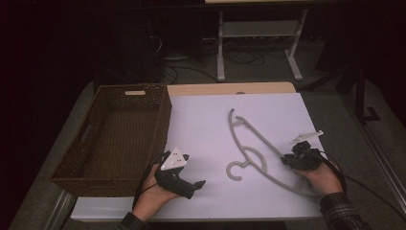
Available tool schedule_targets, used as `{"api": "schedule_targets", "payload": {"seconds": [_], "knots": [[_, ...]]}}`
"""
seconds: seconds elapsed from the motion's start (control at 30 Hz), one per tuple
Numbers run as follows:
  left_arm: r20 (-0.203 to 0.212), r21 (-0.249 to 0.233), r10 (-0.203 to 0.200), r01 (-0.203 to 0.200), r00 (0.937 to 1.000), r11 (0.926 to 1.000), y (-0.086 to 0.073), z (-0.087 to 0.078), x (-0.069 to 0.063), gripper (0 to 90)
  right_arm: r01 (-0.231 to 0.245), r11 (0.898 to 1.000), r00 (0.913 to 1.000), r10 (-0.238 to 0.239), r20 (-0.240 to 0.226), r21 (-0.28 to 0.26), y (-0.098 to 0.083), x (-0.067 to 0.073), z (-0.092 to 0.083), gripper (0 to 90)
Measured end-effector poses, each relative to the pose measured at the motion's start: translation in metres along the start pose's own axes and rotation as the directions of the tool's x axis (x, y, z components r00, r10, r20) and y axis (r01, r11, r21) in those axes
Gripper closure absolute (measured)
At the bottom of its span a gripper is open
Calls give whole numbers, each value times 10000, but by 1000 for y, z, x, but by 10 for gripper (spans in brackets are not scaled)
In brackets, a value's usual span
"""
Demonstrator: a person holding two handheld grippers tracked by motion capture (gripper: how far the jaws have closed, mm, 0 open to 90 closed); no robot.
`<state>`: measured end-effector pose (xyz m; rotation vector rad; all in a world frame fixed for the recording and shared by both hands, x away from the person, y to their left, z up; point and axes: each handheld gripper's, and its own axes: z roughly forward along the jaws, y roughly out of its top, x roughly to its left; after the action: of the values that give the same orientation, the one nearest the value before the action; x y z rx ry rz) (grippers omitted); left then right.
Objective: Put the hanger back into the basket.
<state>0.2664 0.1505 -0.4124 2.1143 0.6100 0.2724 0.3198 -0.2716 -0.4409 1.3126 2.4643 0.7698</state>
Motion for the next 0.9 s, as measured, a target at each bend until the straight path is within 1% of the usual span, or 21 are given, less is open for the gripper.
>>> {"api": "schedule_targets", "payload": {"seconds": [0.17,0.37,0.47,0.53,0.57,0.63,0.67,0.73,0.77,0.8,0.87,0.9], "knots": [[27,-5,13,-13,10000,10000,0,0,0,0,-122,9999,9999,122,52,31,1,1,0,799],[33,-33,-4,4,10000,10000,0,1,-1,0,-197,9998,9998,197,69,-29,3,0,1,803],[46,-74,-26,26,10000,10000,1,1,-1,0,-393,9992,9992,393,1,-47,8,0,4,803],[40,-66,-10,10,10000,10000,1,2,-1,0,-375,9992,9992,376,108,-104,13,1,6,803],[47,-62,4,-4,10000,10000,1,2,-1,0,-464,9988,9989,465,105,-156,16,1,7,803],[54,-54,21,-20,10000,10000,1,2,-1,0,-457,9988,9987,461,236,-147,23,1,11,803],[58,-41,15,-14,10000,10000,1,2,-1,0,-531,9984,9982,536,278,-181,27,1,13,804],[46,-43,13,-13,10000,10000,1,2,0,0,-668,9976,9971,674,363,-184,39,2,22,803],[46,-43,13,-13,10000,10000,1,2,0,0,-668,9976,9971,674,363,-184,39,2,22,803],[48,-54,12,-11,10000,10000,1,2,0,0,-795,9965,9958,805,433,-243,48,3,30,803],[49,-54,-8,9,10000,10000,1,2,0,0,-826,9963,9954,836,466,-234,52,3,32,803],[63,-65,-5,6,10000,10000,1,2,0,0,-955,9950,9937,970,559,-296,61,3,40,803]]}}
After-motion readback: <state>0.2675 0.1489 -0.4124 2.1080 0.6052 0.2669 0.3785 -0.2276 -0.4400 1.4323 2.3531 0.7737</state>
